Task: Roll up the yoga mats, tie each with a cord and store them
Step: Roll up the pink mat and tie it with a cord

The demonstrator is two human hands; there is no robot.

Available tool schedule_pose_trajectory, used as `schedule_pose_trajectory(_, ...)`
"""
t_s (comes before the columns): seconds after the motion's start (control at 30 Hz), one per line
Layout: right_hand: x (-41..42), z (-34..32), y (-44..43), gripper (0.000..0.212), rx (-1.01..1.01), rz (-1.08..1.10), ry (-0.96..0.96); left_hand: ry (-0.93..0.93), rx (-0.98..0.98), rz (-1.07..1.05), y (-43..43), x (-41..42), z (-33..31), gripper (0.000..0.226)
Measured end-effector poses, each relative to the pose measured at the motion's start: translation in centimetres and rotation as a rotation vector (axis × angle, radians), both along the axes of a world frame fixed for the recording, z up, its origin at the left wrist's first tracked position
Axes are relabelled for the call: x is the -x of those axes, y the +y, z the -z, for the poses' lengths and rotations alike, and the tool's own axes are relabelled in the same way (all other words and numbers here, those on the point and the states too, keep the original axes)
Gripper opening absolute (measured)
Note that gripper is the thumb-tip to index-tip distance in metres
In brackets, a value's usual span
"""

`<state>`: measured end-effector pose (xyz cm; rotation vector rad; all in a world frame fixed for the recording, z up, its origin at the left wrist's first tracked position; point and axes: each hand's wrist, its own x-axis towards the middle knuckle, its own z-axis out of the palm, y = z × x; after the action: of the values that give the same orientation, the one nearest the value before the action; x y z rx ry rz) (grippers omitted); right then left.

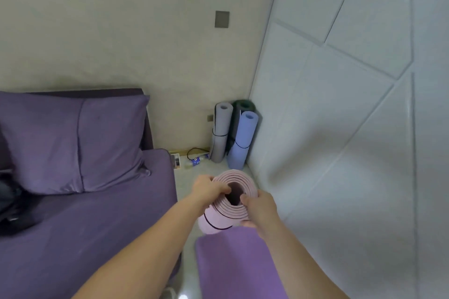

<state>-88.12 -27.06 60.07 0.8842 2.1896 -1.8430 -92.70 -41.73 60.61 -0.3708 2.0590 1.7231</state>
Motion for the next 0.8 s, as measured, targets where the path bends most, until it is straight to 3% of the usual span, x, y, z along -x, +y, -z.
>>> schedule_pose_trajectory(0.13, 10.7, 1.2, -1.2, 0.017, -0.067, 0.005, -0.006, -0.047, -0.161, -0.019, -1.6, 9.6, 2.1, 0.039)
schedule_pose_trajectory(0.5, 29.7, -0.2, -1.8, 0.019, -0.128, 0.068, 0.008, -0.097, -0.249, 0.122, -1.9, 28.9, 1.8, 0.026)
schedule_pose_trajectory(0.8, 46.9, 8.4, 2.1, 0.016, -0.3, -0.045, -0.125, -0.273, -0.316, -0.049, 2.4, 44.1, 11.4, 0.031)
